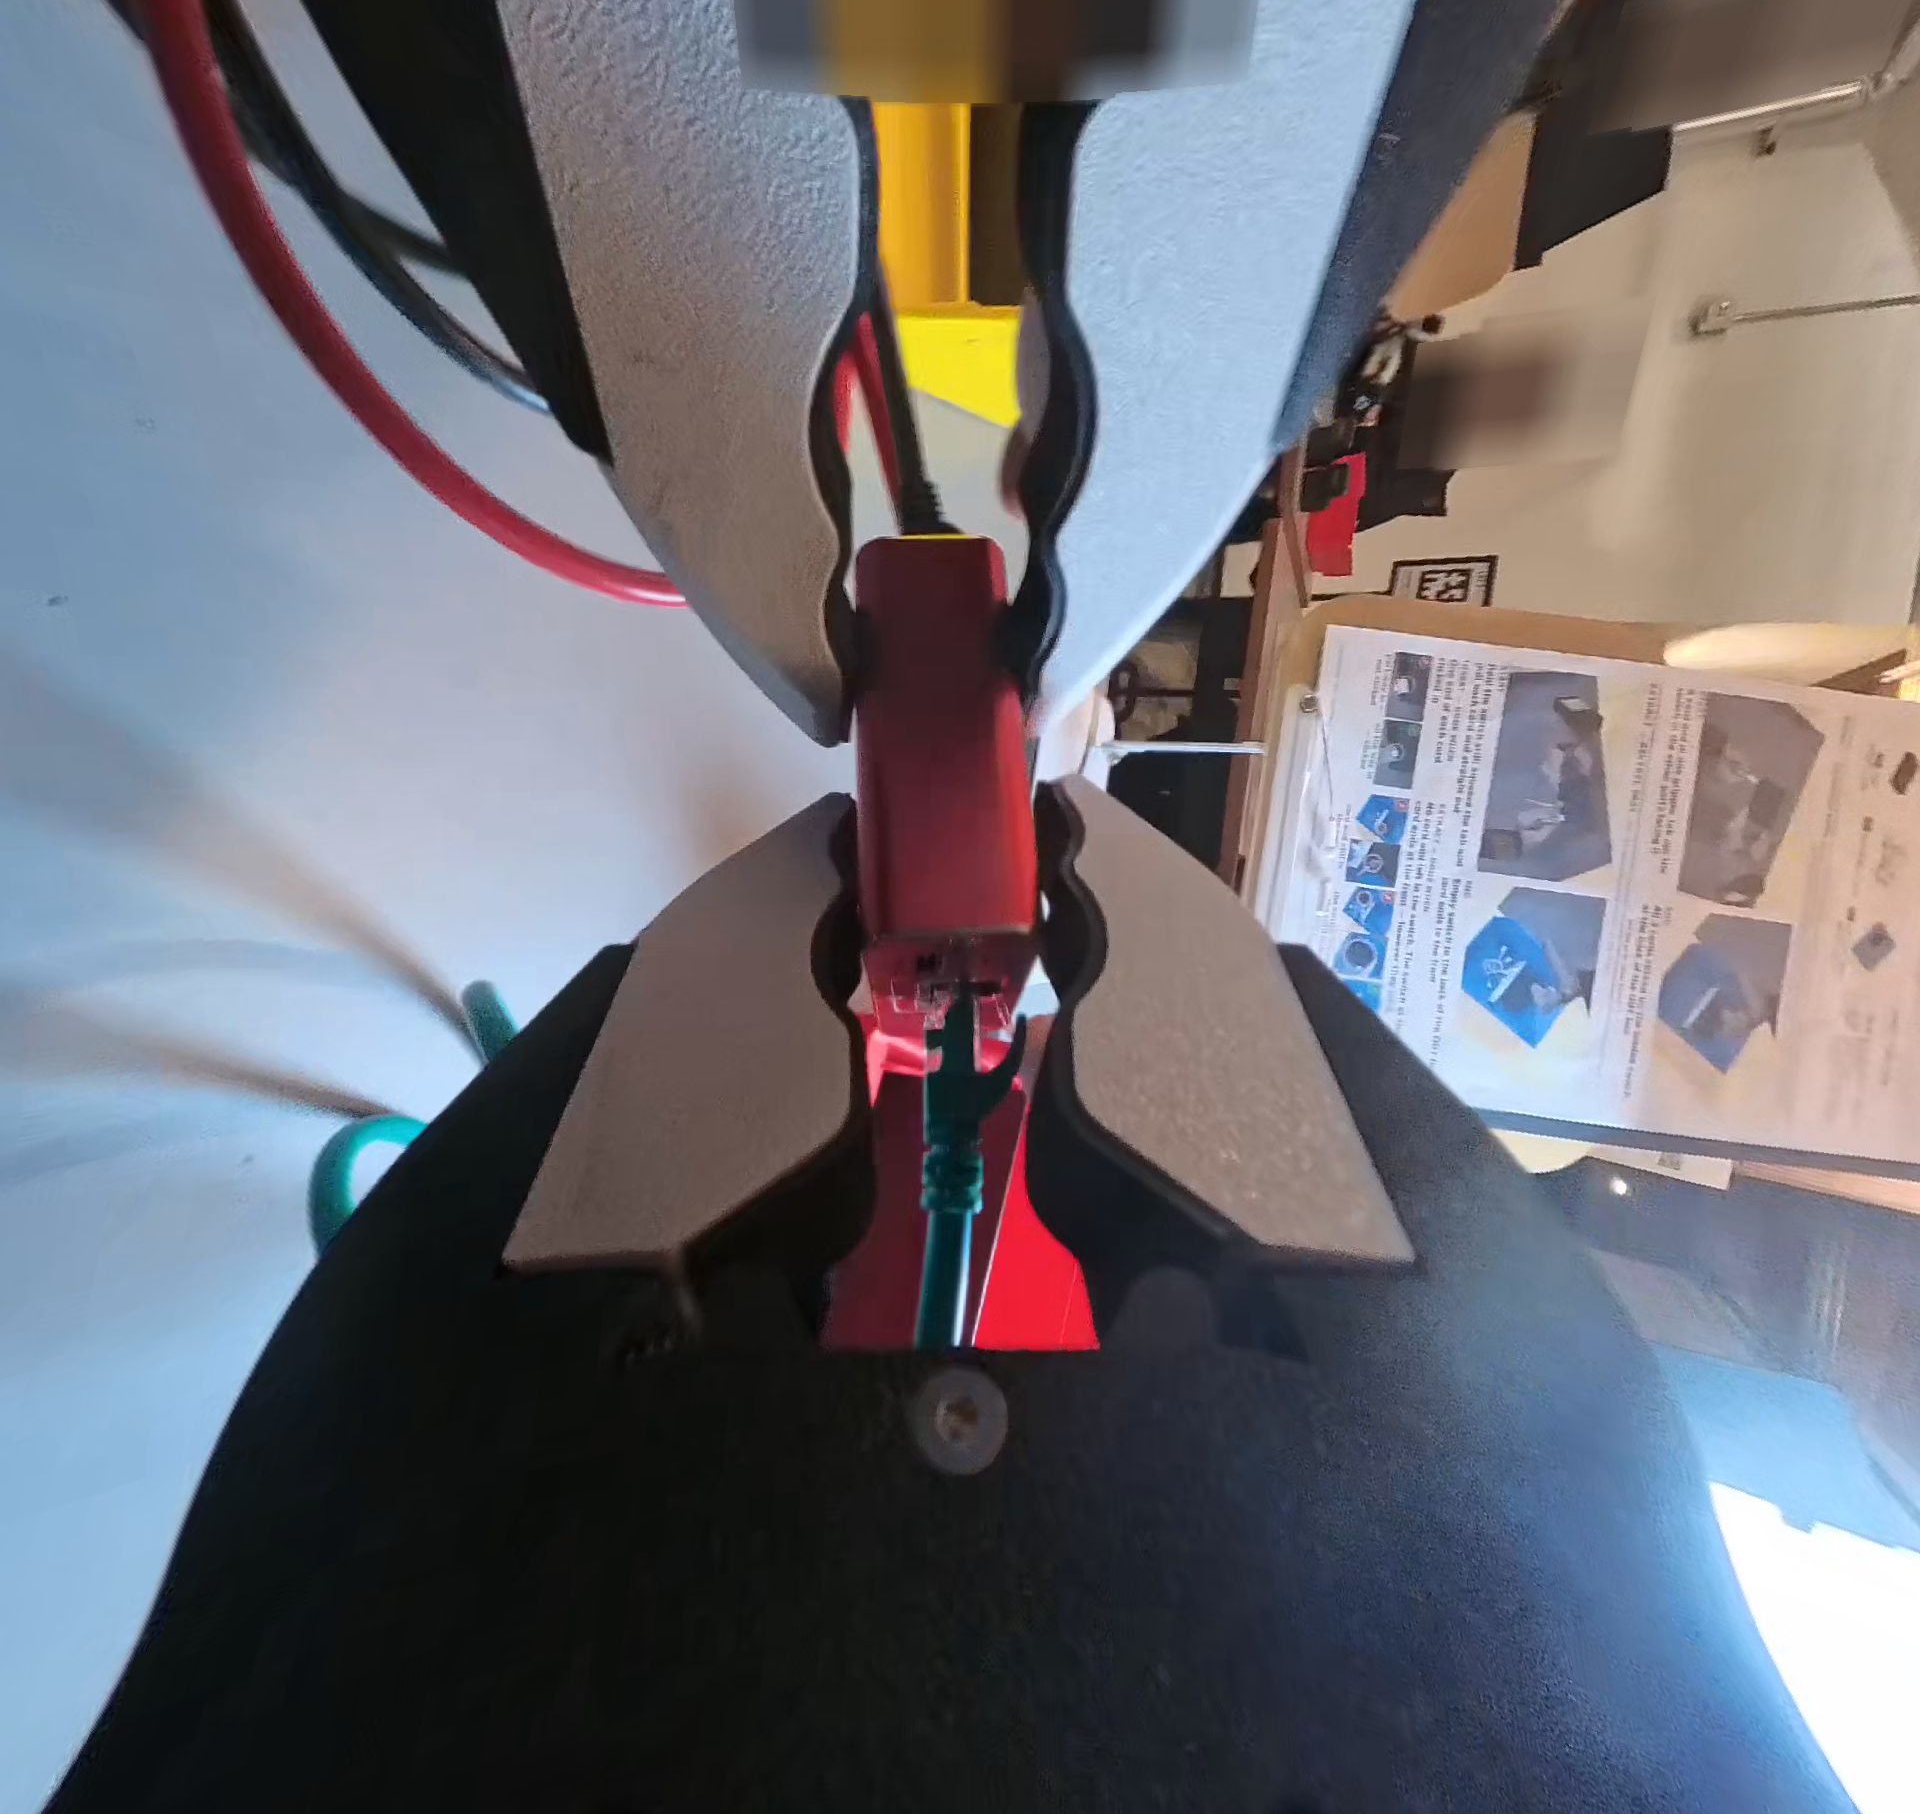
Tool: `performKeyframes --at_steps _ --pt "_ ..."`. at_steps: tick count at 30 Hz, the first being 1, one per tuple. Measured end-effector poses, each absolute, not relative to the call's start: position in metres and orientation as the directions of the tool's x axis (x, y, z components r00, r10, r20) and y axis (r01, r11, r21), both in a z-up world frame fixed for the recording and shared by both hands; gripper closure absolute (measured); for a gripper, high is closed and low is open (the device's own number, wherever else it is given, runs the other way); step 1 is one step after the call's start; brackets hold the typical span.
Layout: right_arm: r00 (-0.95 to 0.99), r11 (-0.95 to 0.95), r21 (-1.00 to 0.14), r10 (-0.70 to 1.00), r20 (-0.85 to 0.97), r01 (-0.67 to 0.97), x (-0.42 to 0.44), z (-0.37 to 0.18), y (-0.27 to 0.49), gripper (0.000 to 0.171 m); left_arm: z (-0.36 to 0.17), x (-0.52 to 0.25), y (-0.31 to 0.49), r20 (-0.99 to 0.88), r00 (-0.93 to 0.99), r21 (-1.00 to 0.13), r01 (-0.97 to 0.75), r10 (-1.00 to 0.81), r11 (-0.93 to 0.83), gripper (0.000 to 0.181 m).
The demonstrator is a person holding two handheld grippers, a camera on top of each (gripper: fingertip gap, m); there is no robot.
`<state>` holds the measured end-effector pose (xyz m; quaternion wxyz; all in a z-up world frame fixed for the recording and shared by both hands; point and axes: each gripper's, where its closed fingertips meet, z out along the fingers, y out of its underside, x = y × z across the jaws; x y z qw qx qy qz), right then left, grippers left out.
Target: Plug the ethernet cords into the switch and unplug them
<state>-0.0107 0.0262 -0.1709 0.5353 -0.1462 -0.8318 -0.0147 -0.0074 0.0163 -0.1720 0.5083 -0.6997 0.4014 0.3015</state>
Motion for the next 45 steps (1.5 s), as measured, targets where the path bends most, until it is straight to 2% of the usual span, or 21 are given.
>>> performKeyframes --at_steps 1,3,6,8,10,11,15,19,22,26,30,33,37,41,45 --pt "-0.348 0.954 -0.167 0.249 0.904 0.247 -0.012 -0.163 0.027 0.132 -0.170 -0.010 0.016 -0.794 0.548 -0.523 -0.837 -0.264 -0.163 0.155" --pt "-0.220 0.922 -0.324 0.368 0.903 0.213 -0.009 -0.130 0.029 0.120 -0.160 -0.023 0.014 -0.657 0.702 -0.682 -0.709 -0.274 -0.179 0.155" --pt "-0.039 0.790 -0.613 0.613 0.789 0.001 0.017 -0.067 0.021 0.131 -0.144 -0.044 0.009 -0.327 0.891 -0.902 -0.394 -0.316 -0.176 0.155" --pt "-0.007 0.642 -0.755 0.761 0.649 -0.134 0.036 -0.043 0.015 0.135 -0.135 -0.053 0.006 -0.114 0.929 -0.972 -0.178 -0.352 -0.155 0.155" --pt "-0.067 0.505 -0.839 0.847 0.527 -0.203 0.046 -0.043 0.002 0.145 -0.126 -0.057 0.003 0.042 0.914 -0.992 -0.009 -0.403 -0.124 0.155" --pt "-0.140 0.434 -0.883 0.877 0.459 -0.179 0.045 -0.053 -0.006 0.147 -0.122 -0.056 0.000 0.093 0.892 -0.993 0.054 -0.442 -0.101 0.155" --pt "-0.387 0.199 -0.979 0.906 0.169 0.039 0.031 -0.106 -0.028 0.132 -0.103 -0.052 -0.010 0.286 0.761 -0.943 0.331 -0.583 -0.030 0.155" --pt "-0.397 0.056 -0.998 0.917 0.034 0.042 0.020 -0.118 -0.011 0.123 -0.085 -0.053 -0.027 0.339 0.626 -0.864 0.503 -0.702 0.030 0.155" --pt "-0.405 -0.014 -1.000 0.914 -0.005 -0.018 0.018 -0.099 -0.006 0.117 -0.089 -0.046 -0.029 0.309 0.608 -0.874 0.485 -0.731 0.034 0.155" --pt "-0.433 0.084 -0.996 0.899 0.061 0.034 0.008 -0.091 -0.017 0.111 -0.101 -0.015 -0.028 0.260 0.573 -0.913 0.408 -0.777 -0.005 0.155" --pt "-0.488 0.151 -0.987 0.867 0.103 0.060 0.000 -0.088 -0.027 0.135 -0.114 0.012 -0.028 0.168 0.607 -0.973 0.230 -0.777 -0.031 0.155" --pt "-0.558 0.230 -0.959 0.824 0.102 0.164 0.001 -0.099 -0.033 0.136 -0.130 0.017 -0.026 0.109 0.667 -0.994 0.080 -0.737 -0.074 0.155" --pt "-0.580 0.369 -0.905 0.793 0.187 0.212 0.001 -0.096 -0.030 0.135 -0.125 0.013 -0.023 0.083 0.717 -0.997 0.059 -0.692 -0.059 0.154" --pt "-0.526 0.479 -0.852 0.791 0.314 0.212 0.004 -0.055 -0.002 0.136 -0.091 -0.030 -0.026 0.069 0.826 -0.985 0.146 -0.559 0.094 0.141" --pt "-0.356 0.540 -0.807 0.822 0.444 0.240 0.003 0.012 0.070 0.136 -0.100 -0.078 -0.025 0.050 0.923 -0.992 0.091 -0.381 0.091 0.140"
